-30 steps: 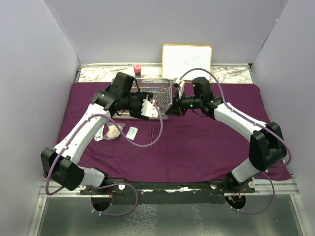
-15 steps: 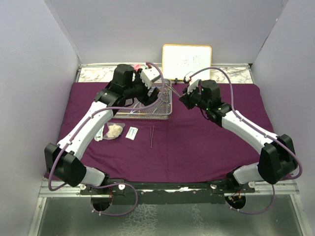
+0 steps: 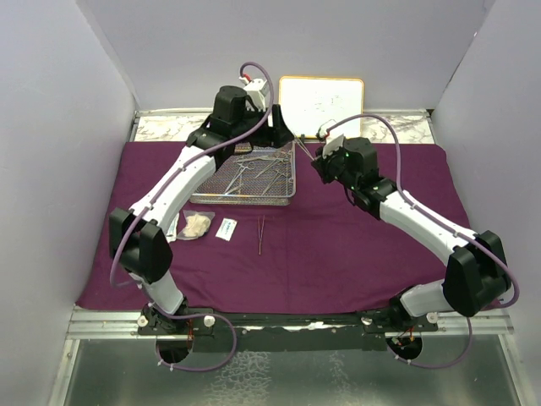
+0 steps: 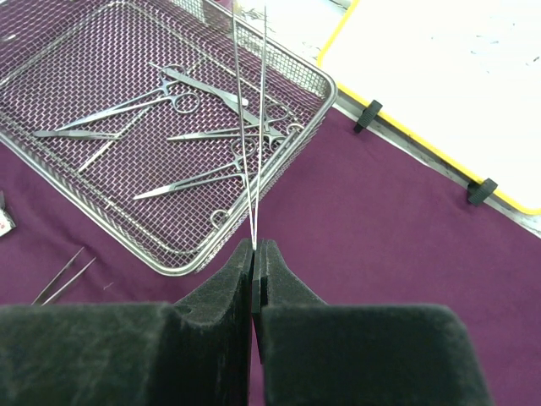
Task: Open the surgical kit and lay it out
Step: Place the medical item in the surgical kit.
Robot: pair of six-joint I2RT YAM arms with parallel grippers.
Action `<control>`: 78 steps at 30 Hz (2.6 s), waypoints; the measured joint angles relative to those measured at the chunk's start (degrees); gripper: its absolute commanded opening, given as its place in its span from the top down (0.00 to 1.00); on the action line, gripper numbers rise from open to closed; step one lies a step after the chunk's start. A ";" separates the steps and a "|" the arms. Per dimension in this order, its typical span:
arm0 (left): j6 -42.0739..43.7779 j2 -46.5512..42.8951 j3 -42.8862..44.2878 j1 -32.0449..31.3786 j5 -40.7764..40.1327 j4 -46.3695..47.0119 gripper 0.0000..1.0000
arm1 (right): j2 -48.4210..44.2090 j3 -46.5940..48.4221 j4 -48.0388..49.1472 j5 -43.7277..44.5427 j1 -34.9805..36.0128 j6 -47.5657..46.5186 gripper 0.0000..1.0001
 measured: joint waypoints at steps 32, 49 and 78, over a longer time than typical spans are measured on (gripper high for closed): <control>-14.91 13.00 6.95 1.11 -0.48 -0.35 0.76 | 1.25 -0.04 -0.15 -2.58 0.76 0.24 0.99; -14.95 13.00 5.90 1.84 1.14 1.14 0.95 | 1.88 -0.04 -0.72 -3.28 0.76 0.26 0.99; 6.93 12.41 0.87 1.31 2.60 3.65 1.00 | 5.01 2.43 -6.25 -8.79 0.76 -0.26 0.62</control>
